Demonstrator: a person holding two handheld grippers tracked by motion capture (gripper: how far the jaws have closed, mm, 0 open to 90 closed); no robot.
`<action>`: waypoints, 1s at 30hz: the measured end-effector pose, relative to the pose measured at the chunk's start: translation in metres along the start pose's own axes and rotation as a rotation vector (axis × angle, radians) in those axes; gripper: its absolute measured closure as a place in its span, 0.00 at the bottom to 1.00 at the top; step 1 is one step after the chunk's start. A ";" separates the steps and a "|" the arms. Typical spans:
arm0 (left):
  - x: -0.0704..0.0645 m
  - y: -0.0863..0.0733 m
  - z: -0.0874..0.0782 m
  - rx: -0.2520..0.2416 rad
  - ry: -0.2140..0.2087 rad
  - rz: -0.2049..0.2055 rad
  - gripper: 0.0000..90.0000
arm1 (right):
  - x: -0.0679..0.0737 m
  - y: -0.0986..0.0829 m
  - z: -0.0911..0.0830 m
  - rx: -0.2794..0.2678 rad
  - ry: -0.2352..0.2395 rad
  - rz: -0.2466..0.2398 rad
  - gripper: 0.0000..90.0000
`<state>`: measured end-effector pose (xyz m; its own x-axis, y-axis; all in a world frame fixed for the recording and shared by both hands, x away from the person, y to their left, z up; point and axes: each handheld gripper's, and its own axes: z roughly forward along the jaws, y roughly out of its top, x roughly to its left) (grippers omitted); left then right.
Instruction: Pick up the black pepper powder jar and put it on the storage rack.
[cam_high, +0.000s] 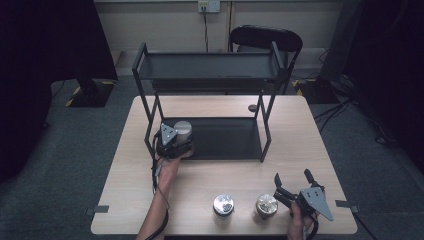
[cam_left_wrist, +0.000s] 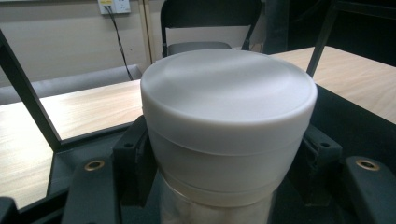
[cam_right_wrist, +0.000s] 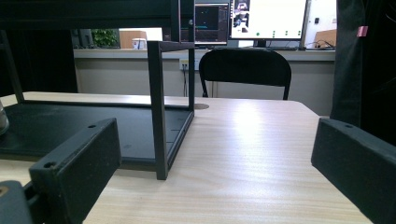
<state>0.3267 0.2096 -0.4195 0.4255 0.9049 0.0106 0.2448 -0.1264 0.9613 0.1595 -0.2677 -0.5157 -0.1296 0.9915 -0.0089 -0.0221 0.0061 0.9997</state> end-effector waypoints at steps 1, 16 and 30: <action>-0.001 -0.001 0.000 -0.002 0.000 0.008 0.38 | 0.000 0.000 0.000 -0.001 0.000 0.000 0.00; 0.004 0.002 -0.001 0.011 -0.015 -0.018 0.38 | 0.000 0.000 0.000 0.000 -0.001 0.001 0.00; 0.006 0.004 0.000 0.021 -0.019 -0.009 0.38 | 0.000 0.000 0.000 0.001 0.001 0.001 0.00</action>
<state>0.3297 0.2142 -0.4153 0.4394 0.8983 -0.0030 0.2666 -0.1272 0.9554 0.1596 -0.2680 -0.5155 -0.1309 0.9914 -0.0077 -0.0211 0.0050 0.9998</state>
